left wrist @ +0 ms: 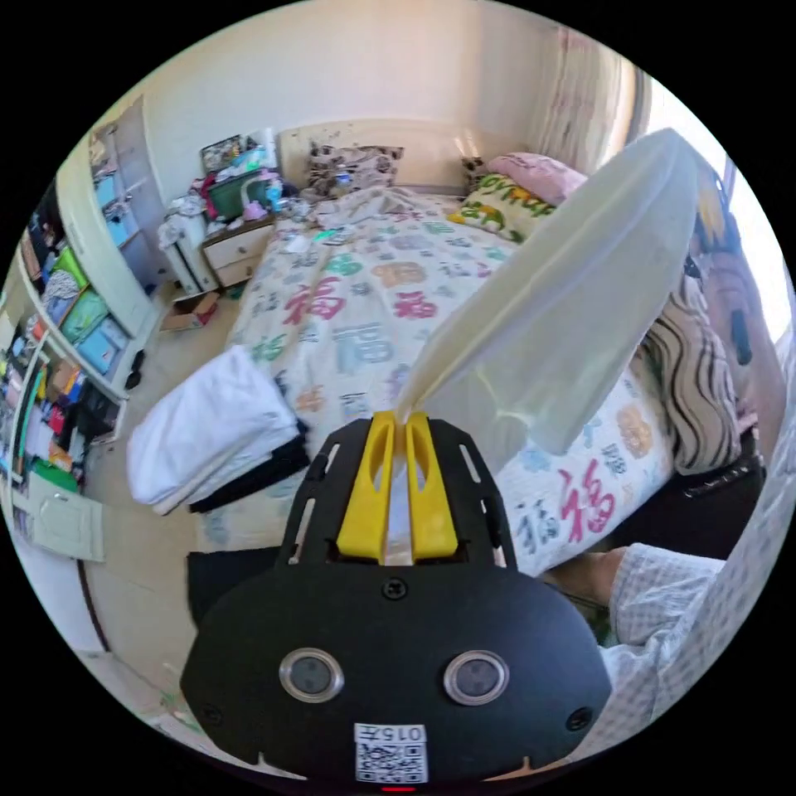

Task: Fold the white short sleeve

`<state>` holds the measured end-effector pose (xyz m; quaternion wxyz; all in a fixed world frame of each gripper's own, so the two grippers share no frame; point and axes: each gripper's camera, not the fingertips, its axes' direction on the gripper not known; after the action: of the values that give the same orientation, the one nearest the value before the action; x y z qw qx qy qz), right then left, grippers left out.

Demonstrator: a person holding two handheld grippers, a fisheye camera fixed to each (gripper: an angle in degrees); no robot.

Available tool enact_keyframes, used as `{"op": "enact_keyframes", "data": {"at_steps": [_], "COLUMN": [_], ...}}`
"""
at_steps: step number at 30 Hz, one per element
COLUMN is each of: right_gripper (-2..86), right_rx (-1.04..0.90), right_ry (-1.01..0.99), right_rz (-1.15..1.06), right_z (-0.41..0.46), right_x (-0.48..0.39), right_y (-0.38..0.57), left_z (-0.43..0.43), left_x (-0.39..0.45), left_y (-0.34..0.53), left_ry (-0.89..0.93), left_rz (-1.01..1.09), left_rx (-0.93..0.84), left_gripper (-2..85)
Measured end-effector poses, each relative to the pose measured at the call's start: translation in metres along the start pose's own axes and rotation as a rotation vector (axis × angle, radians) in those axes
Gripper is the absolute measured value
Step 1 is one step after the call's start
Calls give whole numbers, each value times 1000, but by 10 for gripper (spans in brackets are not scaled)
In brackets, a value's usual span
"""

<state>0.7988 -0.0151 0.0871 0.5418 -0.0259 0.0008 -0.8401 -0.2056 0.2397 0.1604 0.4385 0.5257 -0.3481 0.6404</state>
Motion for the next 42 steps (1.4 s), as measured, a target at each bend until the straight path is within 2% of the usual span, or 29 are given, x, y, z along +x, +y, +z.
{"op": "enact_keyframes", "data": {"at_steps": [4,8,11,16,18,21,24,26,30,33,35,38,40,42], "right_gripper": [-6,-6,-6,-5,-4,-1,7,25,49,66,82,89,76,51], "right_rx": [16,58,30,106,151,193,249,295,255,49,-194,-416,-495,-480], "right_ry": [168,251,354,367,383,464,667,767,839,880,914,916,970,1014], "right_rz": [-13,-30,-15,-25,-18,13,135,324,463,512,586,615,654,724], "right_z": [-93,-192,-239,-288,-305,-333,-366,-397,-409,-376,-335,-291,-277,-277], "right_x": [-82,-174,-240,-317,-326,-309,-247,-178,-130,-116,-95,-69,-53,-43], "right_y": [11,27,38,34,23,-1,-20,-22,-3,27,52,68,69,65], "left_z": [51,35,20,8,26,103,230,328,394,426,455,491,511,531], "left_x": [119,209,256,298,304,302,285,255,220,207,197,190,179,159], "left_y": [-15,-26,-38,-87,-116,-166,-213,-229,-203,-143,-87,-35,-19,-13], "left_ry": [126,105,127,205,239,309,420,440,546,518,550,583,597,600], "left_rz": [89,241,355,526,608,689,591,391,187,120,15,-112,-211,-317], "left_rx": [-50,10,-24,-75,-99,-169,-281,-353,-381,-477,-594,-713,-713,-680], "left_gripper": [3,5,6,8,9,12,17,21,37,66,96,108,103,83]}}
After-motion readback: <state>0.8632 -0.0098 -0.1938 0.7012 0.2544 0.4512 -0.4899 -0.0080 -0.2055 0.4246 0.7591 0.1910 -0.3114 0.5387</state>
